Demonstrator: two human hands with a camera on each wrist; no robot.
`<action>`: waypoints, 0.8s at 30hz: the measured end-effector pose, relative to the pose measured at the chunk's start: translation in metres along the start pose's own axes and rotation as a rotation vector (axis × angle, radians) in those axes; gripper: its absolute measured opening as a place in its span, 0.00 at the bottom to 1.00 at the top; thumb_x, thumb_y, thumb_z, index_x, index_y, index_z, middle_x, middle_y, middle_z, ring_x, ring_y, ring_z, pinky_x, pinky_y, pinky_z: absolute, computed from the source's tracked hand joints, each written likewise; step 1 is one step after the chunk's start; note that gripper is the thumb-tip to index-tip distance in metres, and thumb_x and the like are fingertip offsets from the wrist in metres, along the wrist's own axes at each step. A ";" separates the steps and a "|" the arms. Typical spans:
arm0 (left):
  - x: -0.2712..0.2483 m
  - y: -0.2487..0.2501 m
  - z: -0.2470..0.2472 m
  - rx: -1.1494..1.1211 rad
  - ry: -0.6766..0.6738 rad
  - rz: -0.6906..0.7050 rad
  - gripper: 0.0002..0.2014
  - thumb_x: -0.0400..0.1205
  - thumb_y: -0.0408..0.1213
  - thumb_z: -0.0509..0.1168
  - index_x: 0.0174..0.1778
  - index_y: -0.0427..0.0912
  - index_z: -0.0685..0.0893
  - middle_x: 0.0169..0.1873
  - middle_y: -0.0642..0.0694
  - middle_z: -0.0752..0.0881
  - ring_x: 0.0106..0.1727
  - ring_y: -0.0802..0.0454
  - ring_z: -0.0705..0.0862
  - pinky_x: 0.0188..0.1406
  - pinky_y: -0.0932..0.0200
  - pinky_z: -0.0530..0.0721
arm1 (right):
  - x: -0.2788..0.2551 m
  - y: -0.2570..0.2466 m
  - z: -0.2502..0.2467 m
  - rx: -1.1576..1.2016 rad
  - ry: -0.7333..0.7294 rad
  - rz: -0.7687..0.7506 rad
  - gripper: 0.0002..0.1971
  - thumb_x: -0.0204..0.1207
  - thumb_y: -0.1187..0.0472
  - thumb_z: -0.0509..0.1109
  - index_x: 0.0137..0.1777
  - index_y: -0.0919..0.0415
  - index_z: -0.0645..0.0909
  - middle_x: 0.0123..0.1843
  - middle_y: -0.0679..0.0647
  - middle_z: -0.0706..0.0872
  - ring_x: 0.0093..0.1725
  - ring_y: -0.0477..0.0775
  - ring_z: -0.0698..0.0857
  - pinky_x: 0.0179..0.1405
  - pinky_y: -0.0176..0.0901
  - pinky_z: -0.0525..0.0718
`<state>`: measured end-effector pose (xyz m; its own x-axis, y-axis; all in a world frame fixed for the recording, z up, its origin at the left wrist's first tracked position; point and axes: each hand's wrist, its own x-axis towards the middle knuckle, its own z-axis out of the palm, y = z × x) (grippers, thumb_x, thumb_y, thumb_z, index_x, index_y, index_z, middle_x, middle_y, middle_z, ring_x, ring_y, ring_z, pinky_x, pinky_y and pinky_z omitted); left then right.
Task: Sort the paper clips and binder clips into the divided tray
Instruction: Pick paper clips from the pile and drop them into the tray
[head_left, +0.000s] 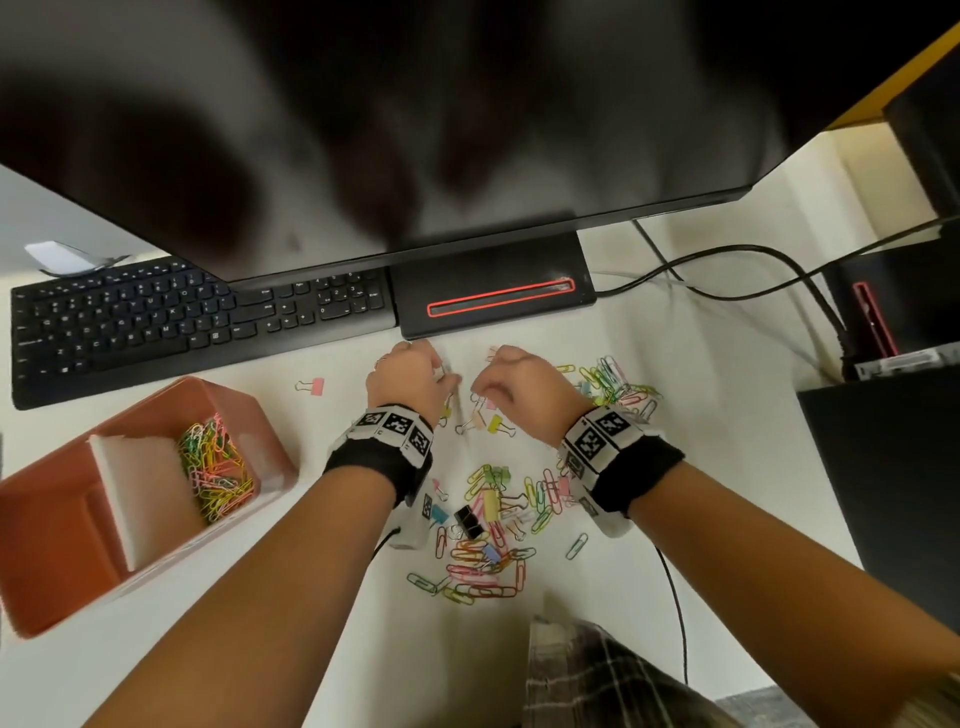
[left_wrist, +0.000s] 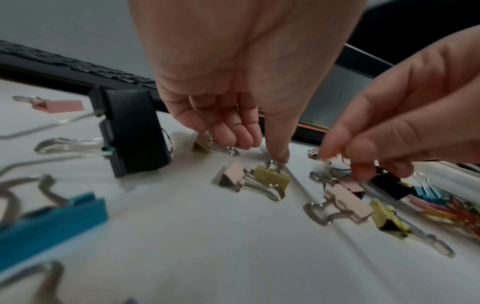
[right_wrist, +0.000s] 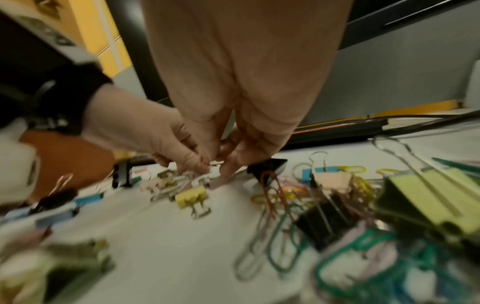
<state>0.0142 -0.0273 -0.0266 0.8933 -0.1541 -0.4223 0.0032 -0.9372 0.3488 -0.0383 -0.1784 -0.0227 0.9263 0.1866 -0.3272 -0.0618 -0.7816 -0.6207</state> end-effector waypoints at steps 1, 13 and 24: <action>0.001 0.002 0.001 0.005 0.008 -0.005 0.12 0.77 0.48 0.66 0.51 0.44 0.82 0.54 0.43 0.82 0.53 0.42 0.81 0.56 0.46 0.81 | 0.000 0.000 0.003 -0.071 -0.063 0.003 0.13 0.81 0.64 0.60 0.57 0.59 0.85 0.59 0.58 0.82 0.53 0.58 0.84 0.60 0.48 0.80; -0.010 -0.018 -0.002 -0.070 -0.055 0.168 0.04 0.79 0.37 0.62 0.46 0.50 0.80 0.41 0.51 0.83 0.48 0.47 0.81 0.51 0.49 0.81 | -0.022 0.016 -0.007 -0.210 0.146 0.100 0.12 0.80 0.60 0.60 0.48 0.57 0.87 0.55 0.54 0.82 0.45 0.55 0.85 0.53 0.50 0.82; -0.032 0.021 0.025 -0.106 -0.054 0.221 0.04 0.78 0.44 0.65 0.46 0.52 0.83 0.38 0.57 0.81 0.51 0.49 0.77 0.52 0.53 0.72 | -0.034 0.065 -0.057 -0.095 0.236 0.181 0.13 0.78 0.64 0.64 0.60 0.57 0.83 0.52 0.55 0.88 0.48 0.53 0.84 0.55 0.49 0.83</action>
<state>-0.0258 -0.0501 -0.0270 0.8523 -0.3707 -0.3690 -0.1399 -0.8414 0.5220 -0.0520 -0.2694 -0.0110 0.9649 -0.0952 -0.2447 -0.2087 -0.8438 -0.4944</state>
